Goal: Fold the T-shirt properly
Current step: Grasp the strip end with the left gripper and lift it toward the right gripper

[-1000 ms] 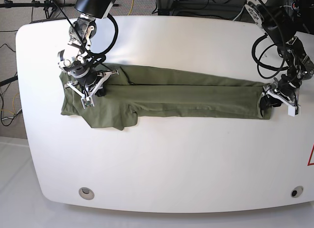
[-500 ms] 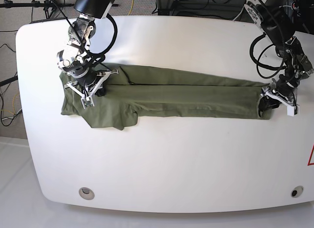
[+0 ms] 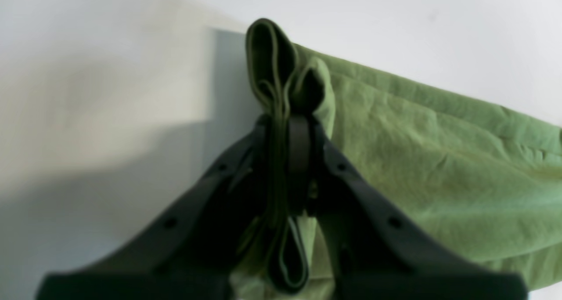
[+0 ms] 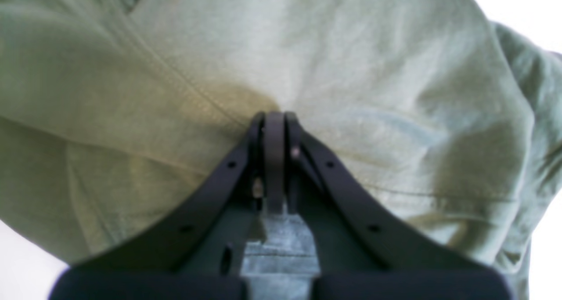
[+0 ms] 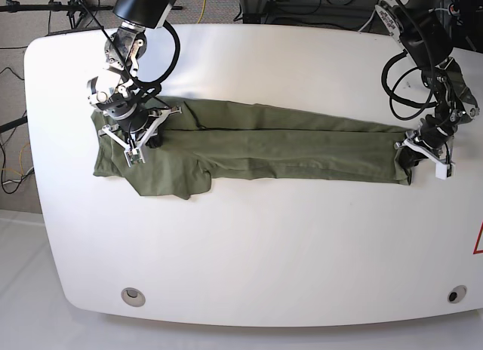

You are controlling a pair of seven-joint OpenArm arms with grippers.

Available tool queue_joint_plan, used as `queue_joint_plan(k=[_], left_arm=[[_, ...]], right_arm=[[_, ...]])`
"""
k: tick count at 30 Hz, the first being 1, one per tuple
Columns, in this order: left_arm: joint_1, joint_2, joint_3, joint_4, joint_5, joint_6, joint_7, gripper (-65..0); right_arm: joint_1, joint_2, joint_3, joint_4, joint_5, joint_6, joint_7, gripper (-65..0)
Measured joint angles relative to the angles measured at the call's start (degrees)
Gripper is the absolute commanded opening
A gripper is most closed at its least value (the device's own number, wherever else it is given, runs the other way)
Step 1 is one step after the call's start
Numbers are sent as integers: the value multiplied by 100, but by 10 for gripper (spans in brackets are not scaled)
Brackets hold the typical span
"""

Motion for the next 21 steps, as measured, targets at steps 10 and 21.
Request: queue_joint_plan(k=[10, 21], left_arm=[[46, 52, 22, 988, -415, -2, 949, -649], [11, 304, 35, 2199, -1174, 2, 1609, -647]], right_arm=[[2, 0, 0, -2, 0, 0, 0, -650], [2, -4, 0, -2, 0, 0, 0, -650]])
